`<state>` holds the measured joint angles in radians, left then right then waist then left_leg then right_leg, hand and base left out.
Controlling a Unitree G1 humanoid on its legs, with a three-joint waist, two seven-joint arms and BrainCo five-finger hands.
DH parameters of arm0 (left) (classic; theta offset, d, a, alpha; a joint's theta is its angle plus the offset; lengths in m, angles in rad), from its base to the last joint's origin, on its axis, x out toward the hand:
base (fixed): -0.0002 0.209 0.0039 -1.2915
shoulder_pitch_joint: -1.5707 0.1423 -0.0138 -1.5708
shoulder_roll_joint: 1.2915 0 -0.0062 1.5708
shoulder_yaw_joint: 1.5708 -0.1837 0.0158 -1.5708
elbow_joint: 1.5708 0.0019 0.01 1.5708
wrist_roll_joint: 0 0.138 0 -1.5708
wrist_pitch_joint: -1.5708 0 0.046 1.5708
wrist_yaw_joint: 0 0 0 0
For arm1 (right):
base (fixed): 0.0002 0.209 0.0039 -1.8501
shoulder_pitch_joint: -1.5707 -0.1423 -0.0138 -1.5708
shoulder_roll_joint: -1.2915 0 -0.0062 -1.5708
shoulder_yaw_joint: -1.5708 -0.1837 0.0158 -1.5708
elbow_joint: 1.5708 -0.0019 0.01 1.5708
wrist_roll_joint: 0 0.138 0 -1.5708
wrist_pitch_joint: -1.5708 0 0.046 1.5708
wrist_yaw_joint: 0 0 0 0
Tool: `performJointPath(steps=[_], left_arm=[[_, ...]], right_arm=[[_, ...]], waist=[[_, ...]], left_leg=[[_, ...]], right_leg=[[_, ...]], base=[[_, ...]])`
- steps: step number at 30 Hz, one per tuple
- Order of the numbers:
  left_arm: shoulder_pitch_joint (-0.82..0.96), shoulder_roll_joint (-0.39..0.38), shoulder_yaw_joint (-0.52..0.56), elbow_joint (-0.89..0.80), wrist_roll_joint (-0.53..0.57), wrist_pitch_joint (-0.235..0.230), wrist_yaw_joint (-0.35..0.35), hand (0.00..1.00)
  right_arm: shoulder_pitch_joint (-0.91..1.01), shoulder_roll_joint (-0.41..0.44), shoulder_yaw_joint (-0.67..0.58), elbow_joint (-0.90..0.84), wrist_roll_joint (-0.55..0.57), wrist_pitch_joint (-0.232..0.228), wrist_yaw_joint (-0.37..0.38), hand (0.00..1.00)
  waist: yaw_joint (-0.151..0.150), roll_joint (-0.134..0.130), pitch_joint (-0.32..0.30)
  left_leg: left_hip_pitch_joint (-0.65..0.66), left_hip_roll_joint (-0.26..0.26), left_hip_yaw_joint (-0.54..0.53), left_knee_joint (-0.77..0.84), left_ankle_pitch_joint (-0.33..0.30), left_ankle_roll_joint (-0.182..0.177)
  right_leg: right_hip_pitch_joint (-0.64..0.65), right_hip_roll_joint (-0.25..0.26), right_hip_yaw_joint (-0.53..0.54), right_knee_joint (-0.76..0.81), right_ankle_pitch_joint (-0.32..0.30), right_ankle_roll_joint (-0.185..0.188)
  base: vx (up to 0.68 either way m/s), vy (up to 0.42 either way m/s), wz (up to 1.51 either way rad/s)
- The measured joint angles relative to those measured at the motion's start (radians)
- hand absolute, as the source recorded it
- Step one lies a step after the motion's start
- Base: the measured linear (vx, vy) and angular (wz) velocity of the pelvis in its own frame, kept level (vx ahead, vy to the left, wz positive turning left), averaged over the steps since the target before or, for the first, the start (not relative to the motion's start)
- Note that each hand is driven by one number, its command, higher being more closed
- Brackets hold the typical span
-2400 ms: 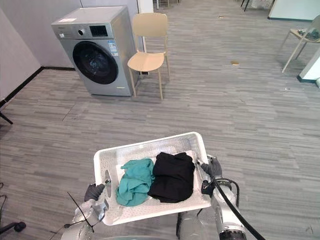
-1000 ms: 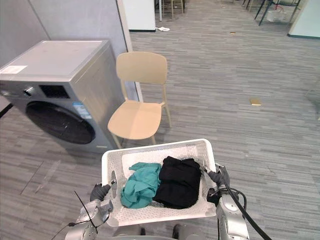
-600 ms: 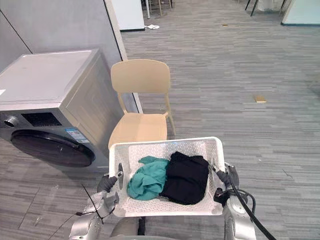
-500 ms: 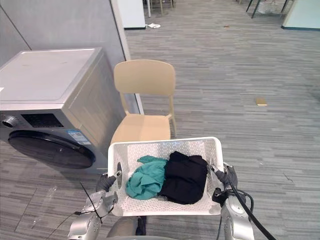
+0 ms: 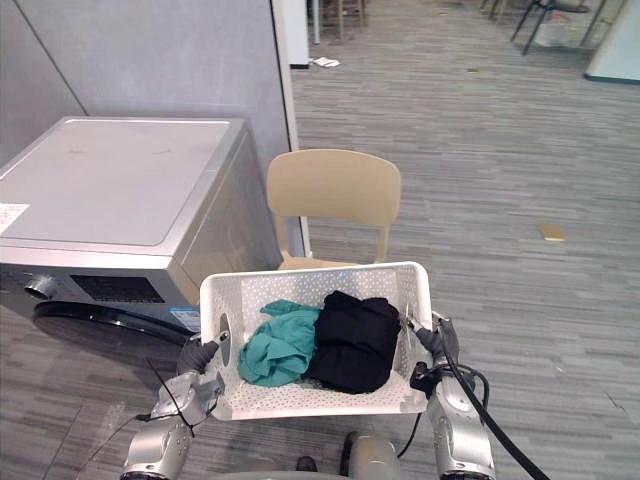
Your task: Pick up the laundry basket with both hands and put the clothes into the washing machine.
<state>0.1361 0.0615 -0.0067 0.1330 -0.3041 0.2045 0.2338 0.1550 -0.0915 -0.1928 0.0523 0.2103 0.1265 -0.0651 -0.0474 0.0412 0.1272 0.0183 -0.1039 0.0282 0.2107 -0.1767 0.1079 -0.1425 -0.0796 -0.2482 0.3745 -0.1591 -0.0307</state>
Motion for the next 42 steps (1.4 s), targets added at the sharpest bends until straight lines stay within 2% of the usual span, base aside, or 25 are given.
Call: performJointPath(steps=[2,5,6,8,9,10,11,12,13,14,15,16,17,19,20,23,27,34,37,42], left_arm=[[-0.004,0.003,0.005,-0.007,0.002,0.0,0.0,1.0],[-0.006,0.004,0.009,-0.007,0.003,0.0,-0.007,1.0],[-0.006,0.005,0.009,-0.006,0.005,0.0,-0.011,1.0],[-0.008,0.005,0.009,-0.006,0.006,0.002,-0.012,1.0],[-0.009,0.005,0.009,-0.005,0.006,0.004,-0.013,1.0],[-0.008,0.007,0.01,-0.005,0.006,0.006,-0.013,1.0],[0.006,0.005,-0.005,-0.004,0.005,0.009,-0.018,1.0],[0.012,-0.001,-0.011,-0.002,0.005,0.01,-0.019,1.0],[0.015,-0.004,-0.027,0.009,0.005,0.018,-0.018,1.0],[0.016,-0.007,-0.034,0.039,0.005,0.027,-0.019,1.0],[0.014,-0.011,-0.035,0.057,0.006,0.028,-0.019,1.0],[0.004,-0.012,-0.045,0.092,0.003,0.038,-0.022,1.0],[-0.013,0.0,-0.062,0.156,0.004,0.042,-0.02,1.0],[-0.045,0.025,-0.088,0.214,0.007,0.059,-0.019,1.0],[-0.068,0.038,-0.108,0.233,0.007,0.064,-0.017,1.0],[-0.105,0.054,-0.122,0.241,0.007,0.064,-0.008,1.0],[-0.22,0.075,-0.124,0.288,0.007,0.064,-0.005,1.0],[-0.321,0.098,-0.124,0.306,0.006,0.063,0.012,1.0],[-0.371,0.104,-0.138,0.322,0.006,0.063,0.014,1.0],[-0.434,0.103,-0.16,0.373,-0.01,0.063,0.013,1.0]], right_arm=[[-0.011,0.002,0.001,0.0,0.006,0.0,0.002,1.0],[-0.011,0.002,0.001,0.001,0.007,0.001,0.004,1.0],[-0.011,0.001,0.002,0.005,0.009,0.001,0.004,1.0],[-0.012,-0.004,0.004,0.006,0.013,0.001,0.004,1.0],[-0.012,-0.015,0.013,0.006,0.015,0.002,0.004,1.0],[-0.012,-0.016,0.016,0.007,0.015,0.002,0.003,1.0],[-0.016,-0.021,0.006,0.012,0.013,0.001,-0.002,1.0],[-0.015,-0.034,0.007,0.02,0.013,0.001,-0.002,1.0],[-0.016,-0.047,0.006,0.038,0.013,0.003,-0.002,1.0],[-0.013,-0.06,0.009,0.056,0.012,0.008,-0.002,1.0],[-0.008,-0.075,0.01,0.063,0.011,0.009,0.0,1.0],[0.002,-0.087,0.014,0.086,0.012,0.011,0.002,1.0],[-0.008,-0.068,0.0,0.134,-0.002,0.022,-0.008,1.0],[-0.001,-0.067,0.0,0.163,-0.01,0.045,-0.021,1.0],[-0.009,-0.07,0.0,0.179,-0.01,0.05,-0.031,1.0],[-0.078,-0.076,-0.001,0.226,-0.007,0.057,-0.06,1.0],[-0.162,-0.086,-0.005,0.241,0.006,0.057,-0.081,1.0],[-0.259,-0.095,-0.008,0.258,0.017,0.056,-0.107,1.0],[-0.302,-0.102,-0.031,0.281,0.02,0.056,-0.109,1.0],[-0.343,-0.136,-0.036,0.282,0.021,0.056,-0.11,1.0]], waist=[[0.018,0.001,-0.001],[0.025,0.001,-0.001],[0.031,0.004,0.002],[0.032,0.006,0.017],[0.044,0.005,0.039],[0.053,0.002,0.041],[0.064,0.015,0.041],[0.064,0.004,0.048],[0.064,0.003,0.049],[0.061,0.004,0.047],[0.06,0.007,0.045],[0.05,0.037,0.029],[0.038,0.021,0.033],[0.015,-0.008,0.036],[0.007,-0.012,0.047],[0.011,-0.013,0.068],[0.011,-0.021,0.123],[0.019,-0.03,0.178],[0.036,-0.033,0.22],[0.049,-0.04,0.248]], left_leg=[[-0.002,0.009,-0.008,-0.002,0.009,-0.014],[0.0,0.012,-0.015,0.017,0.005,-0.028],[-0.05,0.017,-0.003,0.16,-0.021,-0.082],[-0.109,0.021,0.005,0.337,-0.017,-0.149],[-0.188,0.036,0.011,0.548,0.001,-0.208],[-0.212,0.057,0.013,0.597,-0.006,-0.201],[-0.245,0.105,0.005,0.624,-0.019,-0.188],[-0.26,0.132,-0.002,0.607,-0.025,-0.185],[-0.264,0.187,-0.003,0.506,-0.028,-0.178],[-0.239,0.22,-0.01,0.326,-0.015,-0.183],[-0.224,0.237,-0.023,0.248,0.012,-0.197],[-0.203,0.273,-0.054,0.126,0.078,-0.228],[-0.191,0.258,-0.022,0.082,0.095,-0.24],[-0.197,0.2,-0.017,0.035,0.129,-0.198],[-0.204,0.179,0.007,0.021,0.144,-0.181],[-0.253,0.171,0.053,0.016,0.157,-0.169],[-0.33,0.175,0.078,0.012,0.167,-0.155],[-0.39,0.183,0.09,0.0,0.176,-0.163],[-0.396,0.194,0.096,0.003,0.191,-0.16],[-0.415,0.204,0.108,0.018,0.195,-0.16]], right_leg=[[0.024,0.011,-0.015,-0.044,0.01,-0.006],[0.059,0.019,-0.027,-0.088,0.011,-0.007],[0.098,0.022,-0.026,-0.119,0.011,-0.006],[0.14,0.021,-0.024,-0.138,0.012,-0.005],[0.191,0.014,-0.003,-0.155,0.014,-0.003],[0.198,0.014,0.006,-0.155,0.014,-0.003],[0.208,0.011,0.032,-0.159,0.014,-0.003],[0.209,0.006,0.039,-0.167,0.016,0.002],[0.206,-0.007,0.057,-0.175,0.02,0.012],[0.191,-0.02,0.08,-0.171,0.018,0.037],[0.173,-0.021,0.092,-0.163,0.01,0.053],[0.141,-0.007,0.113,-0.137,-0.018,0.08],[0.118,-0.026,0.135,-0.101,-0.03,0.099],[0.083,-0.086,0.147,-0.096,-0.016,0.145],[0.066,-0.109,0.162,-0.105,0.0,0.161],[0.009,-0.114,0.215,-0.155,0.065,0.176],[-0.058,-0.107,0.23,-0.205,0.122,0.172],[-0.138,-0.098,0.244,-0.204,0.15,0.146],[-0.145,-0.089,0.246,-0.202,0.156,0.145],[-0.164,-0.086,0.249,-0.196,0.162,0.149]], base=[[0.32,-0.067,0.19],[0.25,-0.047,0.12],[0.2,-0.015,0.02],[0.16,0.022,-0.1],[0.15,0.073,-0.32],[0.16,0.115,-0.58],[0.08,0.098,-0.48],[0.09,0.144,-0.48],[0.07,0.187,-0.39],[0.06,0.207,-0.43],[0.03,0.258,-0.48],[0.04,0.347,-0.46],[0.06,0.348,-0.38],[0.07,0.298,-0.04],[0.03,0.236,-0.05],[-0.06,0.169,-0.47],[-0.13,0.089,-0.15],[-0.08,-0.002,-0.05],[-0.04,-0.028,-0.05],[0.01,-0.009,-0.05]])
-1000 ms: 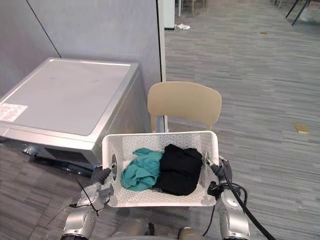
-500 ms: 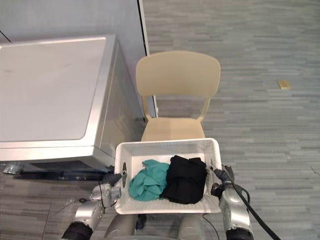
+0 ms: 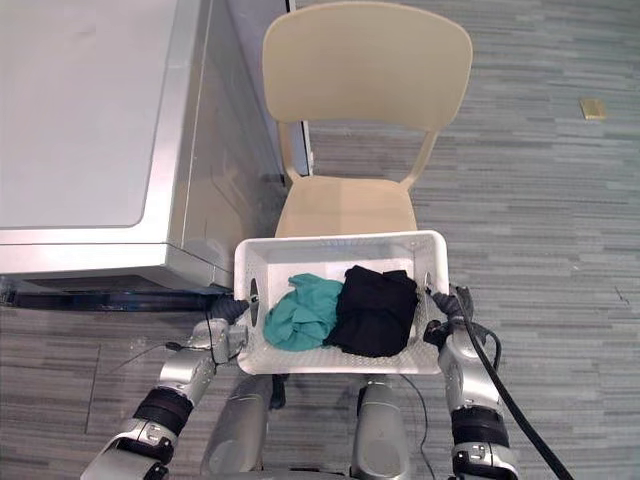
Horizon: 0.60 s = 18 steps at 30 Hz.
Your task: Pick up the laundry basket with both hands and put the clothes into the washing machine.
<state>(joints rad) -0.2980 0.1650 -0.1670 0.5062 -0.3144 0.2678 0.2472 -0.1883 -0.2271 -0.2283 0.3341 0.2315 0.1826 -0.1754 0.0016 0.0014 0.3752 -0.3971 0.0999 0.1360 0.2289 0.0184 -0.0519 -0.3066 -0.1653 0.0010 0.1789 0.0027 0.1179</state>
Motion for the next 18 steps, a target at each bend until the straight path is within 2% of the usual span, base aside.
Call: performJointPath(steps=[2,8,11,12,15,18], left_arm=[[-0.01,0.0,-0.007,0.005,-0.006,0.0,0.003,1.0],[-0.04,-0.002,-0.044,0.005,-0.019,0.0,0.016,1.0],[-0.163,0.005,-0.067,-0.003,0.005,-0.022,0.014,1.0],[-0.207,0.016,-0.067,-0.022,0.011,-0.044,0.015,1.0],[-0.26,0.027,-0.067,-0.079,0.016,-0.086,0.015,1.0],[-0.271,0.021,-0.067,-0.095,0.016,-0.097,0.015,1.0]], right_arm=[[-0.001,-0.001,-0.002,-0.006,0.0,0.0,-0.009,1.0],[-0.006,-0.03,-0.007,-0.058,0.0,0.001,-0.028,1.0],[-0.022,-0.045,-0.064,-0.131,0.037,-0.005,-0.042,1.0],[-0.044,-0.045,-0.083,-0.148,0.068,-0.021,-0.045,1.0],[-0.083,-0.077,-0.103,-0.203,0.094,-0.06,-0.066,1.0],[-0.106,-0.108,-0.107,-0.209,0.094,-0.07,-0.066,1.0]], waist=[[0.016,-0.004,0.003],[0.023,-0.005,0.028],[0.027,-0.004,0.037],[0.017,-0.003,0.037],[0.01,-0.003,0.038],[0.011,-0.003,0.038]], left_leg=[[-0.012,0.013,0.006,0.017,0.0,0.0],[-0.012,0.043,0.04,0.035,0.0,0.0],[-0.011,0.054,0.067,0.034,0.0,0.0],[-0.008,0.057,0.071,0.034,0.0,0.0],[0.012,0.059,0.093,0.024,0.0,-0.001],[0.028,0.062,0.108,0.015,0.005,-0.006]], right_leg=[[-0.009,0.009,0.001,0.012,0.0,0.001],[-0.014,0.022,0.001,0.036,-0.003,0.004],[-0.031,0.022,0.008,0.054,-0.005,0.002],[-0.032,0.023,0.012,0.061,-0.006,0.002],[-0.032,0.024,0.029,0.071,-0.011,0.003],[-0.031,0.023,0.029,0.082,-0.017,0.008]], base=[[0.03,-0.031,-0.07],[0.02,-0.023,-0.02],[-0.03,-0.026,-0.09],[-0.02,-0.03,-0.12],[0.02,-0.021,-0.18],[0.07,-0.026,-0.07]])
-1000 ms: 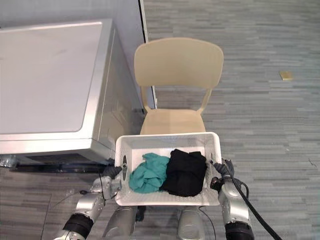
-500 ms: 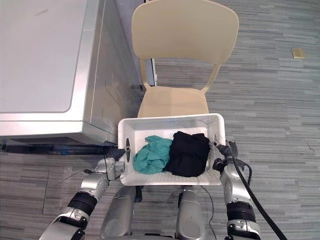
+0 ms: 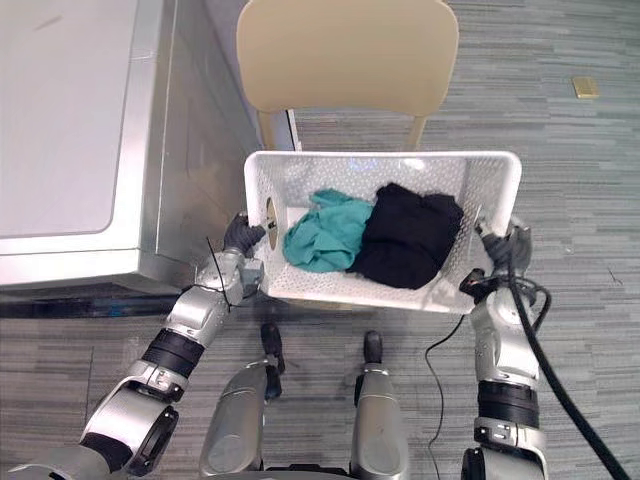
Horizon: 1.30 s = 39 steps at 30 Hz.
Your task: Pick up the laundry basket with both hands and put the clothes into the washing machine.
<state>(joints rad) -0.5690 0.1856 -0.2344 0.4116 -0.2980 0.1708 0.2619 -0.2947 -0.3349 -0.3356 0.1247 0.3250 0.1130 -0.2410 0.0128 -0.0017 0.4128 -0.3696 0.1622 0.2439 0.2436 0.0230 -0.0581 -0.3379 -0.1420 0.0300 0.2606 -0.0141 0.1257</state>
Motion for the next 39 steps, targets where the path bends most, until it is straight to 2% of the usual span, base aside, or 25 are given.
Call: performJointPath(steps=[5,11,20,23,34,38,39], left_arm=[[-0.001,0.014,0.0,-0.001,0.011,0.001,0.002,1.0],[-0.045,0.085,0.001,-0.001,0.023,0.001,0.006,1.0],[-0.062,0.086,0.01,0.005,0.029,0.007,0.03,1.0],[-0.063,0.078,0.01,0.046,0.046,0.03,0.029,1.0],[-0.084,0.07,0.014,0.151,0.096,0.053,-0.003,1.0],[-0.119,0.061,0.059,0.189,0.096,0.053,-0.018,1.0],[-0.123,0.061,0.065,0.19,0.096,0.054,-0.02,0.0]], right_arm=[[-0.017,-0.003,0.016,0.011,-0.002,0.006,0.0,1.0],[-0.108,-0.003,0.073,0.059,0.001,0.006,-0.021,1.0],[-0.16,-0.041,0.116,0.107,0.009,0.007,-0.021,1.0],[-0.164,-0.04,0.139,0.17,0.009,0.019,-0.017,1.0],[-0.211,-0.023,0.149,0.333,0.006,0.052,0.029,1.0],[-0.272,-0.018,0.148,0.37,-0.004,0.055,0.029,1.0],[-0.282,-0.018,0.148,0.376,-0.005,0.055,0.029,0.0]], waist=[[0.001,0.001,0.0],[0.001,0.007,0.004],[-0.003,0.019,0.009],[-0.004,0.019,0.009],[-0.004,0.021,0.01],[-0.006,0.022,0.011],[-0.005,0.022,0.011]], left_leg=[[0.023,0.008,0.011,-0.022,0.018,-0.008],[0.04,0.002,0.016,-0.051,0.023,-0.014],[0.015,0.011,0.051,-0.063,0.03,-0.017],[0.013,0.012,0.052,-0.063,0.035,-0.012],[-0.034,0.017,0.045,-0.049,0.035,-0.013],[-0.079,0.028,0.043,-0.027,0.035,-0.013],[-0.085,0.029,0.042,-0.025,0.035,-0.013]], right_leg=[[0.0,-0.004,-0.028,0.025,-0.01,0.003],[-0.001,-0.018,-0.042,0.041,-0.03,-0.006],[-0.041,-0.029,-0.062,0.075,-0.051,-0.01],[-0.048,-0.029,-0.067,0.085,-0.053,-0.011],[-0.094,-0.029,-0.084,0.104,-0.067,-0.02],[-0.13,-0.024,-0.087,0.106,-0.066,-0.02],[-0.134,-0.022,-0.088,0.106,-0.066,-0.02]], base=[[0.1,-0.037,0.01],[0.05,-0.013,0.03],[0.02,-0.013,0.05],[0.04,-0.006,0.0],[0.01,-0.004,0.01],[0.0,-0.002,-0.01],[0.0,0.0,0.0]])
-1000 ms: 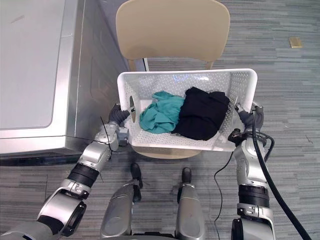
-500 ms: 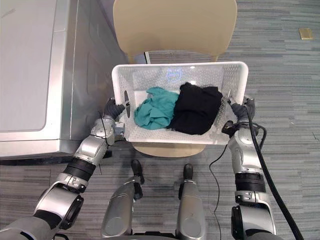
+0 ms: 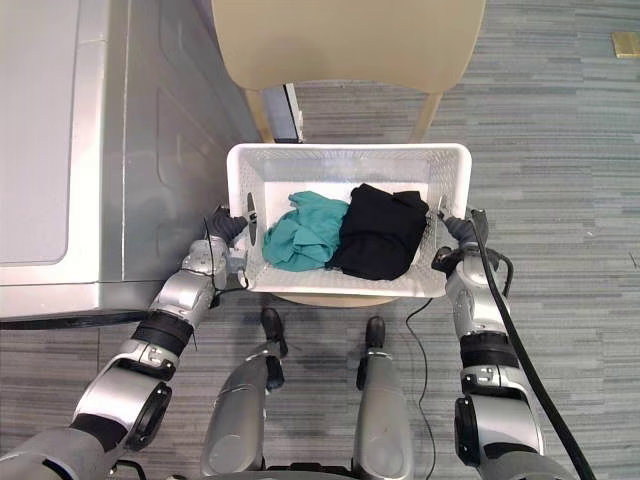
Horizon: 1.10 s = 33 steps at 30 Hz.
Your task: Pick up the laundry basket with both hands and put the clothes into the washing machine.
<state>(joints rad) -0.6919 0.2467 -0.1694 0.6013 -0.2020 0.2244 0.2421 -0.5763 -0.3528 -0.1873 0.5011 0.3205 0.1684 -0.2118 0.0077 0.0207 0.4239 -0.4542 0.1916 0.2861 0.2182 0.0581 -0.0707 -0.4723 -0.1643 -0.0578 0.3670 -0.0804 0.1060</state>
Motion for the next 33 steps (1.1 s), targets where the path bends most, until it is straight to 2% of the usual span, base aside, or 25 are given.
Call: performJointPath(steps=[5,10,20,27,33], left_arm=[[-0.029,-0.012,0.068,0.008,-0.003,0.0,-0.001,0.0],[-0.054,-0.035,0.146,0.014,-0.067,-0.011,0.002,0.0],[-0.051,-0.034,0.184,-0.046,-0.081,-0.03,-0.002,0.0],[0.051,-0.012,0.184,-0.243,-0.081,-0.036,-0.003,0.0],[0.163,0.003,0.188,-0.39,-0.076,-0.042,-0.012,0.0]], right_arm=[[-0.061,0.0,-0.005,0.031,0.002,0.001,0.001,0.0],[-0.071,-0.003,-0.024,0.033,0.01,0.002,-0.006,0.0],[-0.082,-0.037,-0.038,0.034,0.013,0.014,0.041,0.0],[0.024,-0.131,-0.053,-0.109,0.013,0.014,0.042,0.0],[0.165,-0.154,-0.144,-0.217,0.012,0.012,0.057,0.0]], waist=[[0.0,0.0,0.0],[0.001,0.002,0.001],[0.0,0.004,0.002],[0.001,0.004,0.002],[0.002,0.004,0.002]], left_leg=[[-0.028,0.008,-0.002,0.009,0.0,0.0],[-0.041,0.015,-0.003,0.026,0.0,-0.001],[-0.009,0.024,-0.007,0.046,-0.001,-0.001],[0.069,0.03,-0.004,0.034,-0.008,-0.002],[0.149,0.028,-0.005,0.005,-0.008,-0.01]], right_leg=[[-0.032,0.006,-0.003,0.014,0.0,0.0],[-0.039,0.008,-0.012,0.021,0.0,0.0],[-0.005,0.011,-0.026,0.047,-0.013,-0.02],[0.068,0.013,-0.037,0.049,-0.03,-0.021],[0.134,0.02,-0.05,0.057,-0.058,-0.027]], base=[[0.02,-0.012,-0.01],[0.01,-0.005,0.0],[-0.02,-0.01,0.01],[0.0,-0.003,0.0],[0.04,-0.03,0.02]])
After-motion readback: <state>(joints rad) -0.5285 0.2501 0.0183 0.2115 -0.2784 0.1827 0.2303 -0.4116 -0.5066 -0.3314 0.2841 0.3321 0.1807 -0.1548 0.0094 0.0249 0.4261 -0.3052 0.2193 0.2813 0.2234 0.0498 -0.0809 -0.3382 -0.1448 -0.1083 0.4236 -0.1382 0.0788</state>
